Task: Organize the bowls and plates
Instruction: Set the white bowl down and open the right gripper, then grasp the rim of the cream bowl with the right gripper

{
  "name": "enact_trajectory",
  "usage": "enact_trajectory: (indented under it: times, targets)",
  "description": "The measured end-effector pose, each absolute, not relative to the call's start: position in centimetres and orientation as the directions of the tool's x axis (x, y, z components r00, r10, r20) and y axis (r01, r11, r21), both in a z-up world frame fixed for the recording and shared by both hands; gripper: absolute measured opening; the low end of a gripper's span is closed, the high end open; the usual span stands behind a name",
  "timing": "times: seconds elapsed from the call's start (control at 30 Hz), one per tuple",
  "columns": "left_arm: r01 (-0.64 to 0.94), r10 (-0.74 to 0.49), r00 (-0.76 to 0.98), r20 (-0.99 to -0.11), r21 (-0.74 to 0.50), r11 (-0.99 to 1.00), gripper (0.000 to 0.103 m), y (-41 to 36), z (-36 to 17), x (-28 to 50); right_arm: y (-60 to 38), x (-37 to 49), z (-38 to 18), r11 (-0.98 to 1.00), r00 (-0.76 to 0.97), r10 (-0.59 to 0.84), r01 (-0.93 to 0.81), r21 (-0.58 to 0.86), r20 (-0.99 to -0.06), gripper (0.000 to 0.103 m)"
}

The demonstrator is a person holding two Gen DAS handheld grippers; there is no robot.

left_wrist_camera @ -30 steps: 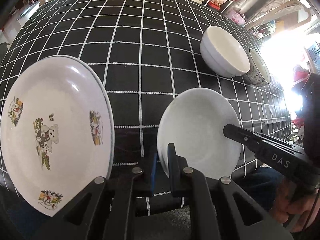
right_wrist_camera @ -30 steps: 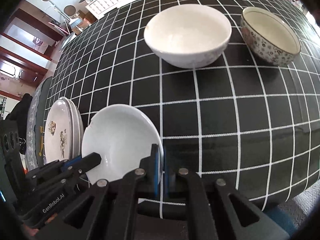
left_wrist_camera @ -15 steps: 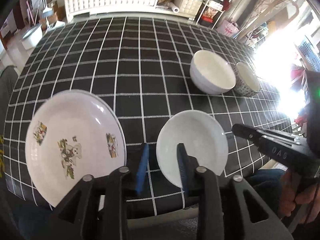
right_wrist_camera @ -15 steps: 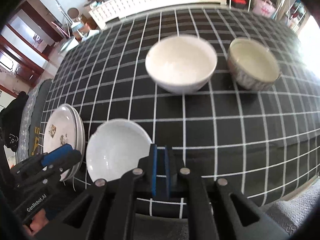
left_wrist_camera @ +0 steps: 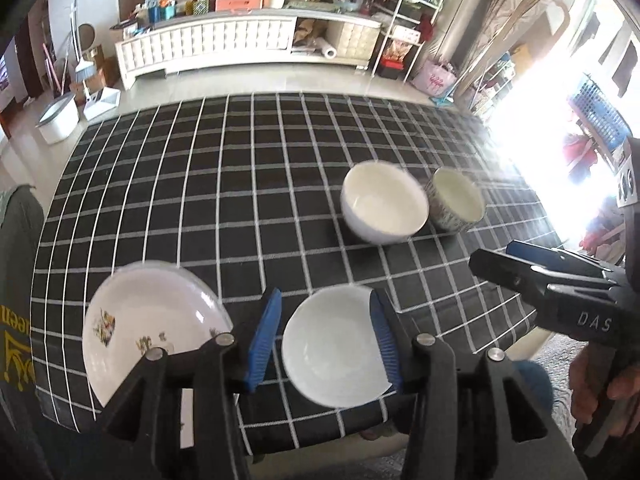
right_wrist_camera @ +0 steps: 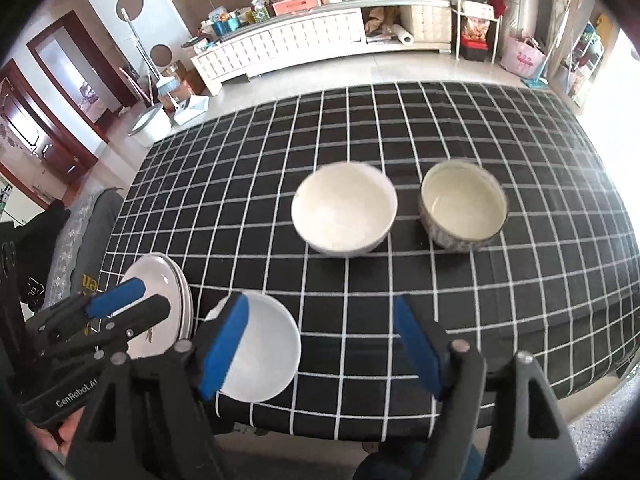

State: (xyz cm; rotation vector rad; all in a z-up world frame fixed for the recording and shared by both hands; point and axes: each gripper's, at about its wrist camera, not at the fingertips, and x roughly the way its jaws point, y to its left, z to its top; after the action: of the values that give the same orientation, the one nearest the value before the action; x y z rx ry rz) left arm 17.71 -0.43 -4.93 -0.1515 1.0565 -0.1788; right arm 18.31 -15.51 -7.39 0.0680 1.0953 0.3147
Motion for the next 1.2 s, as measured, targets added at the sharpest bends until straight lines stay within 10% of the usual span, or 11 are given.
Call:
enact_trajectory:
  times: [1.2]
  targets:
    - [0.067,-0.276,0.287,-0.918,-0.268,0.961,0.056,-4.0,-9.0,34.5,-16.7,31.7,-11.6,0.934,0.184,0.351,-0.135,0.33,-0.918,0.086]
